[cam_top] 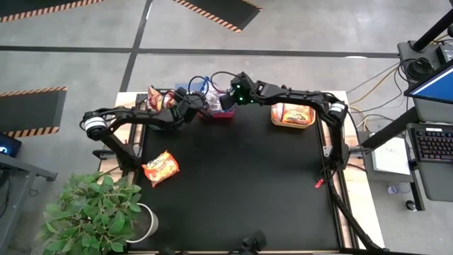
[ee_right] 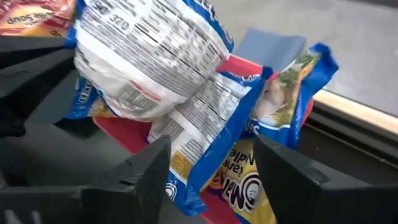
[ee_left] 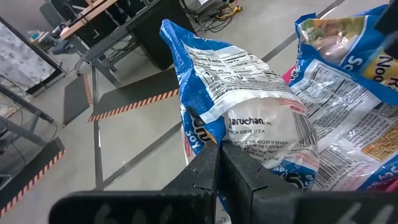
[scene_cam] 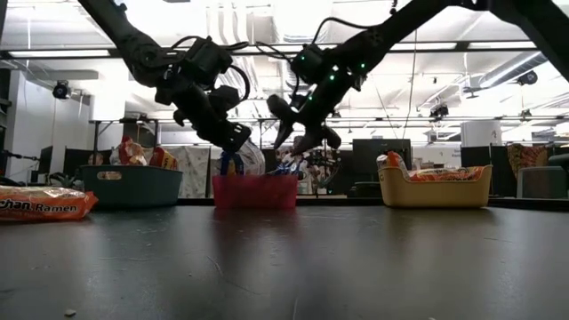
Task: Sort Maruchan noodles
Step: Put the blue noodle pack into the pink bin
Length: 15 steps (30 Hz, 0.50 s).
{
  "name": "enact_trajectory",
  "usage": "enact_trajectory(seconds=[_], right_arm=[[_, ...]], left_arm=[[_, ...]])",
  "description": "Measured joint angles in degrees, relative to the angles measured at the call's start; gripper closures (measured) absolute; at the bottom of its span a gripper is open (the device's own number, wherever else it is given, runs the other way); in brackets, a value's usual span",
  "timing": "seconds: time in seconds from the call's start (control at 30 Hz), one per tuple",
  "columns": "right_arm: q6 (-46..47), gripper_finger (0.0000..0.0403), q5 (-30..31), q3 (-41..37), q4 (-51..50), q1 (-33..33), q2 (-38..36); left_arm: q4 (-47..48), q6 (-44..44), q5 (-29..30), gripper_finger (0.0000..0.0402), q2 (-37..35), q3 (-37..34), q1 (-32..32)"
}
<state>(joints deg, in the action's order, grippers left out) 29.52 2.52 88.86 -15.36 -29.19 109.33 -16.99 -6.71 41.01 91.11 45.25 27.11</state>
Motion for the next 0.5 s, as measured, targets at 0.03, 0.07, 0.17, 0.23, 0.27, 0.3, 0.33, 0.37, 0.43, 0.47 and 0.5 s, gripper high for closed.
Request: enact_trajectory(seconds=[0.03, 0.07, 0.17, 0.23, 0.27, 0.3, 0.33, 0.37, 0.43, 0.47, 0.5], right_arm=[[0.4, 0.0182, -0.01, 0.0, 0.15, 0.02, 0.4], [0.77, 0.0175, -0.05, 0.0, 0.34, 0.02, 0.76], [2.1, 0.0161, -0.48, 0.0, 0.34, 0.04, 2.14], [2.75, 0.0156, -1.05, 0.0, 0.68, 0.07, 3.26], [3.03, 0.0155, -1.13, 0.0, 0.84, 0.09, 3.77], [3.4, 0.0154, -1.09, 0.0, 1.02, 0.15, 4.24], [3.65, 0.0154, -1.13, 0.0, 1.37, 0.17, 4.72], [3.75, 0.0155, -1.11, 0.0, 1.76, 0.17, 5.21], [3.7, 0.0159, -1.27, 0.0, 2.77, 0.17, 6.03], [3.69, 0.0162, -1.42, 0.0, 3.04, 0.17, 6.1], [3.65, 0.0166, -1.45, 0.0, 3.19, 0.18, 6.15]], left_arm=[[-0.01, -0.24, 0.01, 0.0401, 0.0, 0.0, 0.02], [-0.02, -0.33, 0.01, 0.0401, 0.0, 0.0, 0.02], [-0.13, -0.33, -0.02, 0.0401, 0.0, 0.0, 0.02], [-0.11, -0.33, -0.03, 0.0401, 0.0, 0.0, 0.02], [-0.11, -0.33, -0.03, 0.0401, 0.0, 0.0, 0.02], [-0.09, -0.33, -0.04, 0.0401, 0.0, 0.0, 0.02], [-0.11, -0.34, -0.06, 0.0401, 0.0, 0.0, 0.01], [-0.11, -0.33, -0.08, 0.0401, -0.02, 0.0, 0.0], [-0.11, -0.33, -0.17, 0.0401, 0.0, 0.0, 0.0], [-0.11, -0.33, -0.37, 0.0401, 0.0, 0.0, 0.0], [-0.09, -0.33, -0.77, 0.0401, 0.0, 0.0, 0.01]])
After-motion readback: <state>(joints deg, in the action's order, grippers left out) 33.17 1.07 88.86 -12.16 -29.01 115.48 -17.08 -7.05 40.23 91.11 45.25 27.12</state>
